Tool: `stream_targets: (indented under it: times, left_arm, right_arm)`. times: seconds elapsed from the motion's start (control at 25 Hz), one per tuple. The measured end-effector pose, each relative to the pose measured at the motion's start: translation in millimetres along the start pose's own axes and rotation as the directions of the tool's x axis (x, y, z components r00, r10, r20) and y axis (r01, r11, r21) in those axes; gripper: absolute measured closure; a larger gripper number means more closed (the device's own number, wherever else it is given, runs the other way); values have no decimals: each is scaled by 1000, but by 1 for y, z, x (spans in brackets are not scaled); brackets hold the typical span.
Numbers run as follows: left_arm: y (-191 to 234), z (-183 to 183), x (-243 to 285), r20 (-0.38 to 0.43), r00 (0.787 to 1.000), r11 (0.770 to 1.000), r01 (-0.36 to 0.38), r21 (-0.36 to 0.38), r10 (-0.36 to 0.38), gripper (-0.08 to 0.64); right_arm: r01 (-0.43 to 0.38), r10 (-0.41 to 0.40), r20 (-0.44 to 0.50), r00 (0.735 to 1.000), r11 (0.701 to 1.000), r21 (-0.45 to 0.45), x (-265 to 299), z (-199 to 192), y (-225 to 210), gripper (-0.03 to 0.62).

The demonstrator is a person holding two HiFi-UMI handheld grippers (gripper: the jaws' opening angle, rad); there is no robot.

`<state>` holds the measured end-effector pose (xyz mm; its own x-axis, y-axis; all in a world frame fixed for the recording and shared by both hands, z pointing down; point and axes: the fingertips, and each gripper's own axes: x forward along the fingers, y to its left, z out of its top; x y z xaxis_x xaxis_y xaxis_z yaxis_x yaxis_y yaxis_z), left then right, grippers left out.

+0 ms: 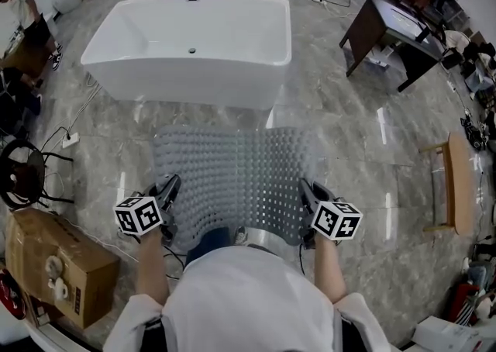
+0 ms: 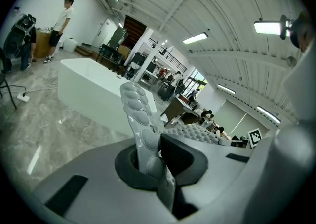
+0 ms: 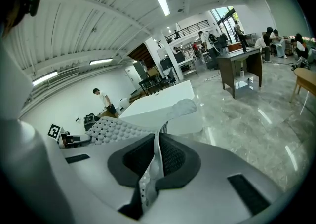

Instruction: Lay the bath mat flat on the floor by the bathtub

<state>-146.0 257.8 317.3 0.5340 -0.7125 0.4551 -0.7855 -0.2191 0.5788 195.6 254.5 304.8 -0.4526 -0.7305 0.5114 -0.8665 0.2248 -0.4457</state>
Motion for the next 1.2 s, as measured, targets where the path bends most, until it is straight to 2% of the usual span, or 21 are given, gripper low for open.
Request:
stream_targets:
  times: [0.2,0.48,0.88,1.2]
  left_arm:
    - [7,5,14,-8,1000,1000,-7,-6,7,514]
    - [30,40,50,-27,1000,1000,14,-11,-14,514]
    - [80,123,109,-104,992,997,68,22,-65,514]
    - [116,187,148,-144,982,987,135,82,-122,514]
  right_arm:
    - [-17,17,-13,1000,1000,-5,15,5,-2,551]
    - [15,-15,-3,1000,1000,10,49,29,-7,551]
    - [81,-82,15,997,996,46,129,82,11,551]
    - [141,-149,75,986,985,95,179,110,25,552]
